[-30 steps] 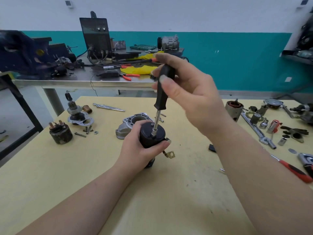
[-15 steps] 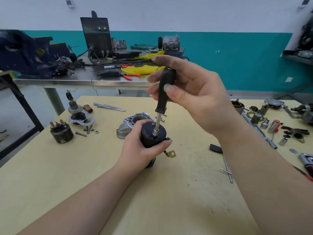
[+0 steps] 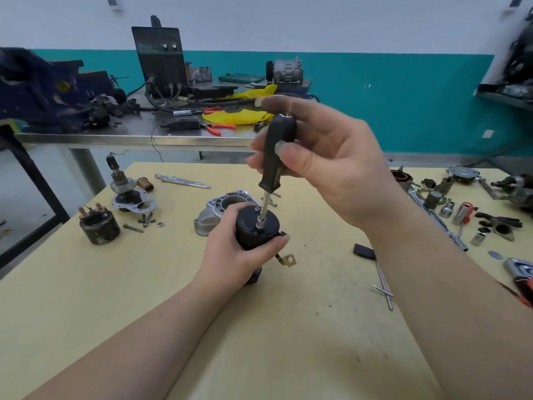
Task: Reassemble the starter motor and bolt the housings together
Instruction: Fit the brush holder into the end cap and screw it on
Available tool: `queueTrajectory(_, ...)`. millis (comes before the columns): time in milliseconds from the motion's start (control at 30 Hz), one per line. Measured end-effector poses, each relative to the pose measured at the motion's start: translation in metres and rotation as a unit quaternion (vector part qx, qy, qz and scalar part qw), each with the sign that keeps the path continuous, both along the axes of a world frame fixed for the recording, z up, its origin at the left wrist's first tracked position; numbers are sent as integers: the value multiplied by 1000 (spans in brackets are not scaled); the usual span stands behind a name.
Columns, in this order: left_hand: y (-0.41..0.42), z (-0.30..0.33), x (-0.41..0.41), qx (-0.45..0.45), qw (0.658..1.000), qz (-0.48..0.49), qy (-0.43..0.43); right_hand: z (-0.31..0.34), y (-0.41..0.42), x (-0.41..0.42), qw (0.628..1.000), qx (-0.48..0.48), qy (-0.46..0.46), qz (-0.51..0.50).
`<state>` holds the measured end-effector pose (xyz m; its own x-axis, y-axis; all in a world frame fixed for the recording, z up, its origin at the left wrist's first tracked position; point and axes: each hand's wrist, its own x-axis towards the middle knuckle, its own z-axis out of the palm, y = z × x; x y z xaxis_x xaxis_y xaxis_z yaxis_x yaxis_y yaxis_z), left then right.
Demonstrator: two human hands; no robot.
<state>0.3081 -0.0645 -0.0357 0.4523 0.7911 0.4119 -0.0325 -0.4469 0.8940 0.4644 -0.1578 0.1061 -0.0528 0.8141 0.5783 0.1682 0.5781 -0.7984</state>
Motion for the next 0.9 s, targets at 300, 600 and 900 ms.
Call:
queueTrajectory(300,-1,1,0,8,1000,11,1,-12,12,-10,953,122,-104,-257)
queueTrajectory(600,1,-1,-1,3,1000,1,2,6,-3,19,998,-3,-64,-4)
queueTrajectory(900,0,1,2,-1,1000,4,0,-8,9,-8,990,56,-23,-125)
